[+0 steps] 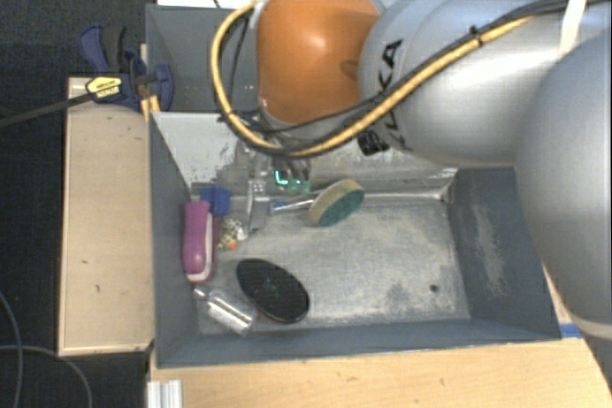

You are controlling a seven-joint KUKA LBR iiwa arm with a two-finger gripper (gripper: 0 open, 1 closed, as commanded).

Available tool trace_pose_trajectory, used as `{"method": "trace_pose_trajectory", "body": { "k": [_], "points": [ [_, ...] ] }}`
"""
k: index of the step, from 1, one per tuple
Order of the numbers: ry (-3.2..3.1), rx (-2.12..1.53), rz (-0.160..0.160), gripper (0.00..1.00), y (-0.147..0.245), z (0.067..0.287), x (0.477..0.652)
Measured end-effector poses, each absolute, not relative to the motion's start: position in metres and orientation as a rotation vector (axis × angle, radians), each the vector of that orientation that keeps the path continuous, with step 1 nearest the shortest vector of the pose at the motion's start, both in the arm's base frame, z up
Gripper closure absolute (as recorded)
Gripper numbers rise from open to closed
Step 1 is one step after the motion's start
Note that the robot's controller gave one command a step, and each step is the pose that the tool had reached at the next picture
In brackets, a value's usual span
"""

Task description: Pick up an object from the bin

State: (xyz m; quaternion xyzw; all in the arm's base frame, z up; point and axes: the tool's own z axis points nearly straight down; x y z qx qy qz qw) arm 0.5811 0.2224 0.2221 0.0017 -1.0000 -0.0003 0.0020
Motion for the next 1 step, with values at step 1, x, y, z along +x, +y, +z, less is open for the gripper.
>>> {"method": "trace_pose_trajectory", "body": {
  "k": [1],
  "points": [
    [-3.132, 0.130, 0.003, 0.00, 0.1555, 0.1089, 0.5473]
  ]
}}
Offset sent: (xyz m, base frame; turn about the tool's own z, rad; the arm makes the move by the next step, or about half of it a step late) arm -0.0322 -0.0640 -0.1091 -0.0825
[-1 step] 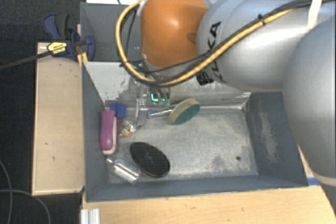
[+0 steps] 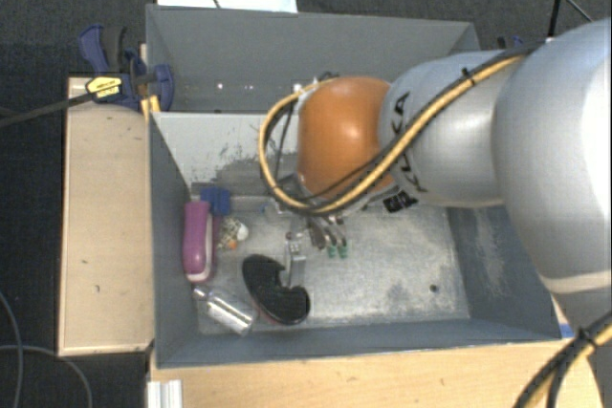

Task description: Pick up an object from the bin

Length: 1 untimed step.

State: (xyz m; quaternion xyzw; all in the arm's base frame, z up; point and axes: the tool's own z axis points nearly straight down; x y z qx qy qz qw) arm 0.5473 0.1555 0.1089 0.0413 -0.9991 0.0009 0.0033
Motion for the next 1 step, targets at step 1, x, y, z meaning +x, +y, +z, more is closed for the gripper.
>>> {"method": "trace_pose_trajectory", "body": {
  "k": [1],
  "points": [
    [-3.154, 0.004, -0.008, 0.00, 0.1568, 0.0734, 0.4959]
  ]
}}
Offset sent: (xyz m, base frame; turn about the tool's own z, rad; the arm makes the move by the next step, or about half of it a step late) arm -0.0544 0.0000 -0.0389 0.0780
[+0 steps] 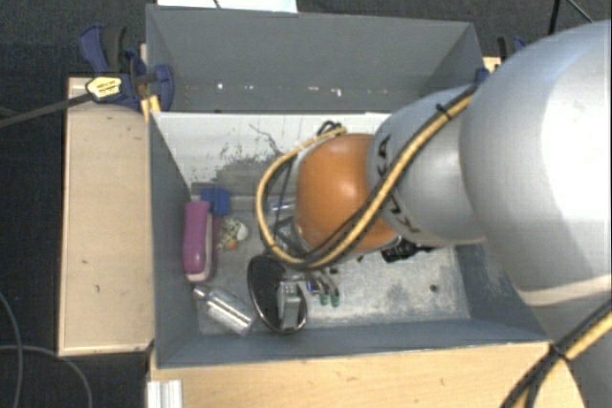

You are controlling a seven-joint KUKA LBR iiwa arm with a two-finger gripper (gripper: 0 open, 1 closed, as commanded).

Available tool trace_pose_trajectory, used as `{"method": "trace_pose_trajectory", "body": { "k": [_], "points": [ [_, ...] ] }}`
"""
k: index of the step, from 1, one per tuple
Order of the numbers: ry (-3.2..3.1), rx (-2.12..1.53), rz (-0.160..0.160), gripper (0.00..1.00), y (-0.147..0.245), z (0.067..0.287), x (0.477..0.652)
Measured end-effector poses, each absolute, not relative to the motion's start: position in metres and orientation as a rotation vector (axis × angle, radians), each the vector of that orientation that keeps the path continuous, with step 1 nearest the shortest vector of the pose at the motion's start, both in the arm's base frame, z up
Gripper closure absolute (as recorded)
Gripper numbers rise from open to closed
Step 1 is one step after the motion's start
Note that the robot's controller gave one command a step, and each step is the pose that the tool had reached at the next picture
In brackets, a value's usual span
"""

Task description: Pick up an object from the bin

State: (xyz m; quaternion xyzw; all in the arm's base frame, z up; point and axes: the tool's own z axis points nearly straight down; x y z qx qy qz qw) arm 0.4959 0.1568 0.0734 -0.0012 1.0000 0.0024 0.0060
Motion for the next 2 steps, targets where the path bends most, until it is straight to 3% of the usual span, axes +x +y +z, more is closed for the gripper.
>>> {"method": "trace_pose_trajectory", "body": {
  "k": [1, 2],
  "points": [
    [3.132, 0.003, 0.006, 1.00, 0.156, 0.076, 0.497],
    [3.131, 0.069, 0.006, 1.00, 0.158, 0.117, 0.486]
  ]
}}
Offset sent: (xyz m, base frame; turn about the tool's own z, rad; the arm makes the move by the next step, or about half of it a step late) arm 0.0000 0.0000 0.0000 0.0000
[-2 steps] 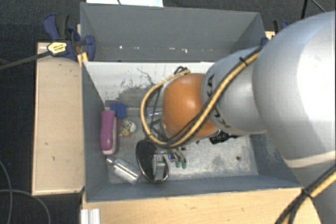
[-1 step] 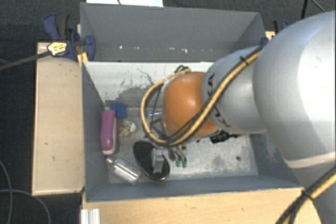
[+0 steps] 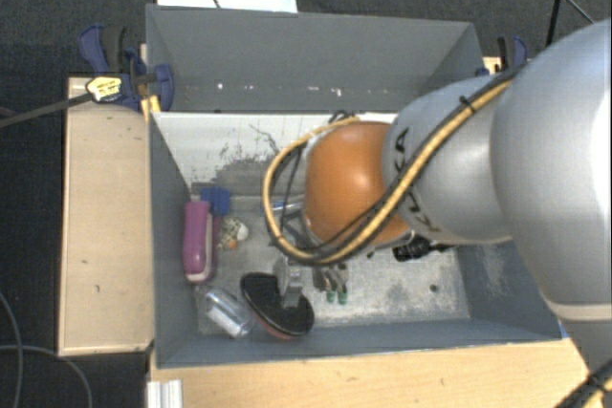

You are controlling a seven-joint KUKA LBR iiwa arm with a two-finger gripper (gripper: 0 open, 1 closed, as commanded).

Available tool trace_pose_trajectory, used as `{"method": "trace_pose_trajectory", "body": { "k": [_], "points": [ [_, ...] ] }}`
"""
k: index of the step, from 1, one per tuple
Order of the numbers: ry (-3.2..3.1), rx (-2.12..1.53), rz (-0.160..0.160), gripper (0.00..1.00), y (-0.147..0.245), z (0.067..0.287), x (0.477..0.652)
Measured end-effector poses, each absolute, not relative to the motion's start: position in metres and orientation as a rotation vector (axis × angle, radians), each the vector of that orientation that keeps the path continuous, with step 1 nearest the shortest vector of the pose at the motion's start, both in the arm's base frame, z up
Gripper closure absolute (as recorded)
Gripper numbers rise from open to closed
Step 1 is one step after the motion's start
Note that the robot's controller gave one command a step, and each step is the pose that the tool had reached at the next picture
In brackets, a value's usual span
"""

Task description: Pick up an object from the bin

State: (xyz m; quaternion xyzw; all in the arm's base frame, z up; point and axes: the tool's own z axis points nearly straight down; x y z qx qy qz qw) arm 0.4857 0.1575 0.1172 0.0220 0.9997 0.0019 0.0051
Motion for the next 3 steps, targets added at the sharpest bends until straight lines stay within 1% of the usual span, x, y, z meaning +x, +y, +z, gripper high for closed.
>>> {"method": "trace_pose_trajectory", "body": {
  "k": [1, 2, 3],
  "points": [
    [3.137, 0.073, 0.003, 0.00, 0.157, 0.114, 0.484],
    [3.130, -0.121, 0.007, 0.00, 0.146, 0.073, 0.479],
    [3.135, -0.113, 0.006, 1.00, 0.147, 0.073, 0.478]
  ]
}}
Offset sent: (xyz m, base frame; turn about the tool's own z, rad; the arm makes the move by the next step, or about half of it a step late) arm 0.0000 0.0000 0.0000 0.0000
